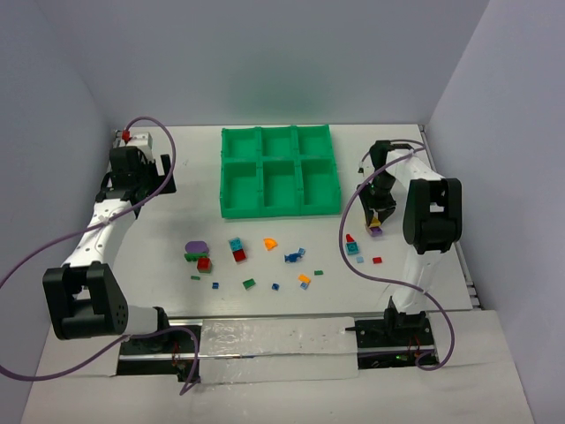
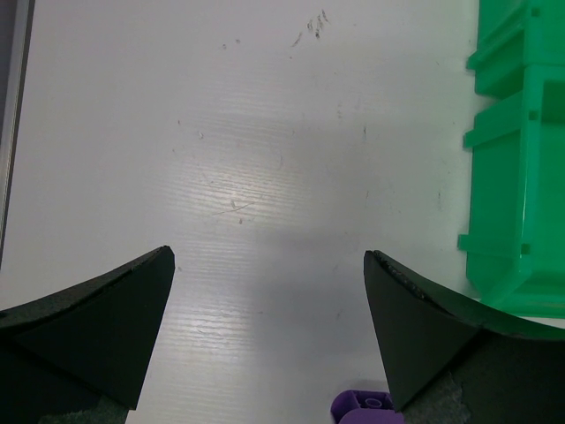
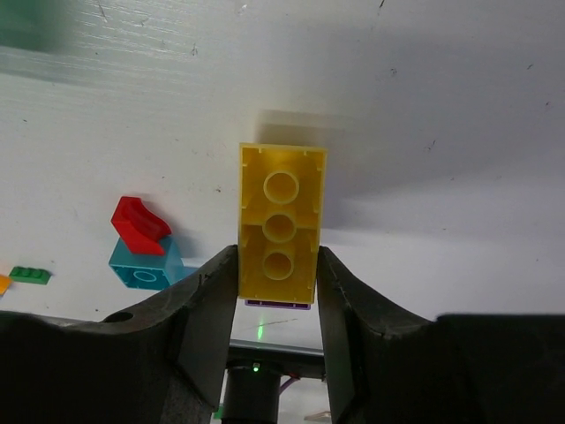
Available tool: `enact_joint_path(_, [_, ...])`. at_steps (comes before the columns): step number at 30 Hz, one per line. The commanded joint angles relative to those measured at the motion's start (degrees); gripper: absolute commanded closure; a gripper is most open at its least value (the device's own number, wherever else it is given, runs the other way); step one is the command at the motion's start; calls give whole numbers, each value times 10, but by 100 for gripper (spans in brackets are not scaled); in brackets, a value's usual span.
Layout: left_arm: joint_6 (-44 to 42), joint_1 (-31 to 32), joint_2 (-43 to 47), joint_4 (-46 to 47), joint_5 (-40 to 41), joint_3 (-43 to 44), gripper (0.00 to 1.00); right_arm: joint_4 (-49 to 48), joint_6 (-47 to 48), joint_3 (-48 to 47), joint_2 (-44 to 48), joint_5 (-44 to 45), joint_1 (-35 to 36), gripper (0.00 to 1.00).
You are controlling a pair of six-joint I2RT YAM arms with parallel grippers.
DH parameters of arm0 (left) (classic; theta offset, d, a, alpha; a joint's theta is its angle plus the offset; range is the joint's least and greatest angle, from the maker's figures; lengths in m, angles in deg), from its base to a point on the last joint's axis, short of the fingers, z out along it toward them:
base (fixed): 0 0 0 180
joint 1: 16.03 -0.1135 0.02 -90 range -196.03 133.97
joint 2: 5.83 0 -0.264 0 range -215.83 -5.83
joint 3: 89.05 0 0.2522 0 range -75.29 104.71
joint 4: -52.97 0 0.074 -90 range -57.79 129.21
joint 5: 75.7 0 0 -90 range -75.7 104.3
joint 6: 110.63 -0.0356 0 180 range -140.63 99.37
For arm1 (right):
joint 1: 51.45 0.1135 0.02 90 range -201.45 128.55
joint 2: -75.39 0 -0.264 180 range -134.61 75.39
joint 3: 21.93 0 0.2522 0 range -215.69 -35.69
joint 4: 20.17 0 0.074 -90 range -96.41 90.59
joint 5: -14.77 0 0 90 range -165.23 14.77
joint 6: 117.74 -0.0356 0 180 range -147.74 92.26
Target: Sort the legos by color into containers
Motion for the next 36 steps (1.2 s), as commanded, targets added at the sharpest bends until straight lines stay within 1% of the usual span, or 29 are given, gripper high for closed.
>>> enact_joint_path(1, [-6, 2, -6, 20, 6, 3, 1, 9, 2, -11, 1, -2, -4, 55])
enact_joint_path(4, [-6, 2, -7, 19, 6, 4, 1, 12, 1, -15, -3, -8, -4, 61])
enact_joint_path(7, [-11, 2, -7, 18, 0, 4, 1, 16, 1, -21, -3, -23, -10, 77])
enact_joint_path(8, [-13, 2, -6, 17, -4, 4, 1, 17, 2, -25, 1, -32, -20, 84])
enact_joint_path(9, [-14, 2, -3, 17, -5, 4, 1, 17, 2, -31, 11, -37, -23, 95])
enact_joint_path(10, [-18, 2, -2, 18, -17, 3, 1, 17, 2, -34, 17, -48, -25, 99])
enact_joint_path(15, [-30, 2, 22, 20, -80, 2, 1, 8, 26, -57, 86, -119, -45, 100])
enact_joint_path(19, [-29, 2, 44, 28, -137, 0, 1, -22, 37, -56, 155, -204, -63, 100])
enact_joint_path(20, [-30, 2, 57, 32, -177, -2, 1, -48, 34, -47, 177, -244, -65, 100])
enact_joint_path(22, [-29, 2, 71, 41, -224, -9, 1, -91, 27, -29, 220, -288, -67, 100])
enact_joint_path(23, [-28, 2, 84, 44, -274, -10, 1, -108, 20, -21, 236, -329, -66, 100])
enact_joint_path(25, [-21, 1, 92, 43, -343, -6, 1, -145, -3, -4, 279, -379, -66, 100])
enact_joint_path(26, [-16, 1, 92, 38, -404, -2, 1, -179, -19, 8, 298, -420, -66, 100])
enact_joint_path(27, [-14, 1, 91, 33, -446, -2, 1, -198, -27, 22, 310, -447, -65, 100])
enact_joint_path(28, [-15, 1, 89, 34, -494, -3, 1, -243, -39, 31, 319, -475, -64, 100])
enact_joint_path(29, [-14, 1, 89, 35, -543, -6, 1, -248, -53, 39, 329, -497, -60, 100])
enact_joint_path(31, [64, 2, 88, 103, -648, -29, 1, -337, -105, 56, 350, -543, -39, 100])
enact_joint_path(32, [96, 4, 91, 144, -669, -43, 1, -362, -118, 59, 354, -551, -25, 100])
enact_joint_path(33, [135, 7, 97, 207, -672, -54, 1, -378, -137, 59, 354, -559, -14, 100])
enact_joint_path(34, [160, 10, 102, 224, -671, -62, 1, -394, -153, 59, 353, -567, 5, 100])
enact_joint_path(36, [179, 21, 110, 256, -656, -63, 1, -429, -208, 63, 350, -586, 33, 100])
